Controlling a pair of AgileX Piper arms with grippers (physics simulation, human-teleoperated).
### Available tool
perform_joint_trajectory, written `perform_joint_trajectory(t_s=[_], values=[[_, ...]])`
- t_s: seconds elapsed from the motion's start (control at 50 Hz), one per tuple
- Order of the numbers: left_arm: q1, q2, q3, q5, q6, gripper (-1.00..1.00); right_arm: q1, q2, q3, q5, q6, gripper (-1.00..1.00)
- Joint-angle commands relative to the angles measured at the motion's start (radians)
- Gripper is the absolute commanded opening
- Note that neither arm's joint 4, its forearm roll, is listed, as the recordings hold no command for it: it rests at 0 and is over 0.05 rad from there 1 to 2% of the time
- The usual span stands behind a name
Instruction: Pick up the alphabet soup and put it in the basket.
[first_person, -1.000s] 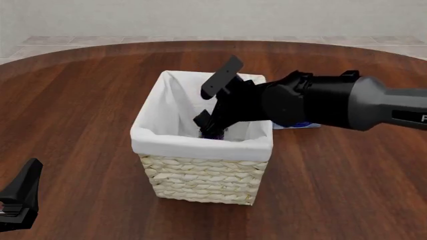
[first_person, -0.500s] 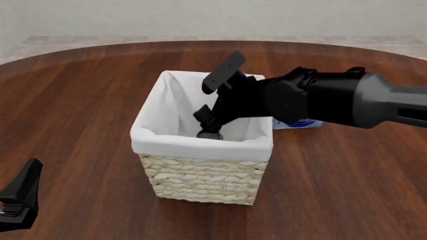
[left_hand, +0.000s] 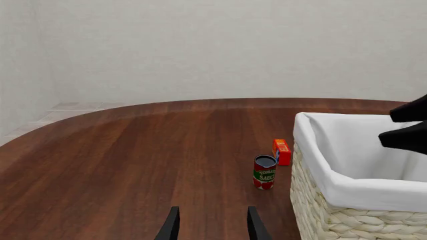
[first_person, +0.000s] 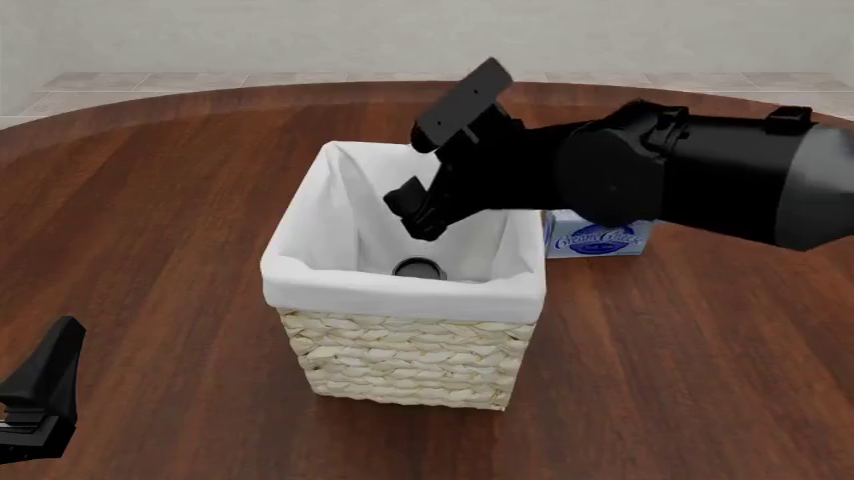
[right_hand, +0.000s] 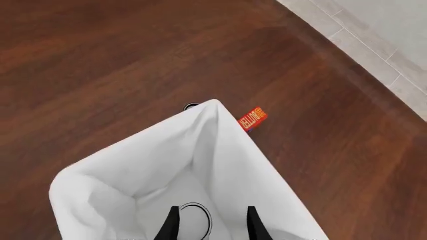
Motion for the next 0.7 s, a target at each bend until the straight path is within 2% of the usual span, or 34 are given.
perform_joint_trajectory(t_s=[0.02, 0.7], values=[[0.0, 0.0, 0.0, 0.0, 0.0, 1.0, 0.012, -0.057, 0.004, 0.011, 0.004, 1.0], [0.0, 0.0, 0.0, 0.0, 0.0, 1.0, 0.032, -0.237, -0.034, 0.036, 0.048, 1.0]])
